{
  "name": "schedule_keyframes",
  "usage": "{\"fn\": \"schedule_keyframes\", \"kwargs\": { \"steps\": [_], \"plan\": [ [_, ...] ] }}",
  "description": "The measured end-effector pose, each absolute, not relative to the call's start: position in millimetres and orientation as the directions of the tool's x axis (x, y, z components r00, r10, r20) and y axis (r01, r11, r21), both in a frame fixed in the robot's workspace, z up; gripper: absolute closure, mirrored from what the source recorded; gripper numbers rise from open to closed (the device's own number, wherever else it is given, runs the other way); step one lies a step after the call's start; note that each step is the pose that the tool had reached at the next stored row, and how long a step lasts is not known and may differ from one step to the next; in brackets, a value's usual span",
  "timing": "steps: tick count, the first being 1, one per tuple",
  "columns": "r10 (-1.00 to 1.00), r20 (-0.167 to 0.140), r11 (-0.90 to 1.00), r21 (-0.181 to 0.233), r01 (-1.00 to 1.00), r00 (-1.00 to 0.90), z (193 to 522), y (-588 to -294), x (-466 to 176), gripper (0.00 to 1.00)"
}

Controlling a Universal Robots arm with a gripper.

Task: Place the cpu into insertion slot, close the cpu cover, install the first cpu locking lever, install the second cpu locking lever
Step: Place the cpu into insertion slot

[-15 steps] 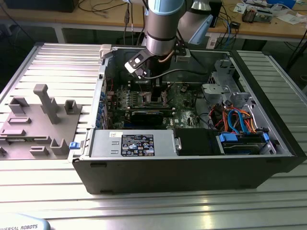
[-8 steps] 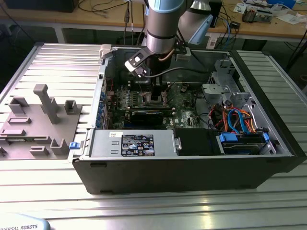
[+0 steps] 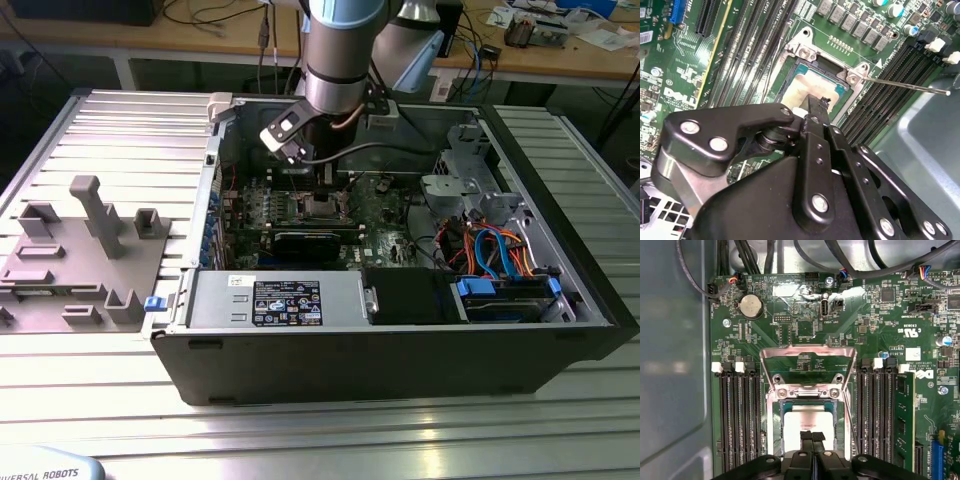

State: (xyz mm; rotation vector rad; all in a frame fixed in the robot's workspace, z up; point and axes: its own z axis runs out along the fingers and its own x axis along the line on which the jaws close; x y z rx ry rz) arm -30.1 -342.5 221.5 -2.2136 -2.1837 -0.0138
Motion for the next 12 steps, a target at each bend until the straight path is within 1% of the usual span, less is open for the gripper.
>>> {"fn": "schedule_keyframes", "kwargs": {
  "steps": [12],
  "plan": [
    [1.0, 0.029, -0.013, -0.017, 1.0, 0.013, 233, -343, -30, 0.89]
  ]
}}
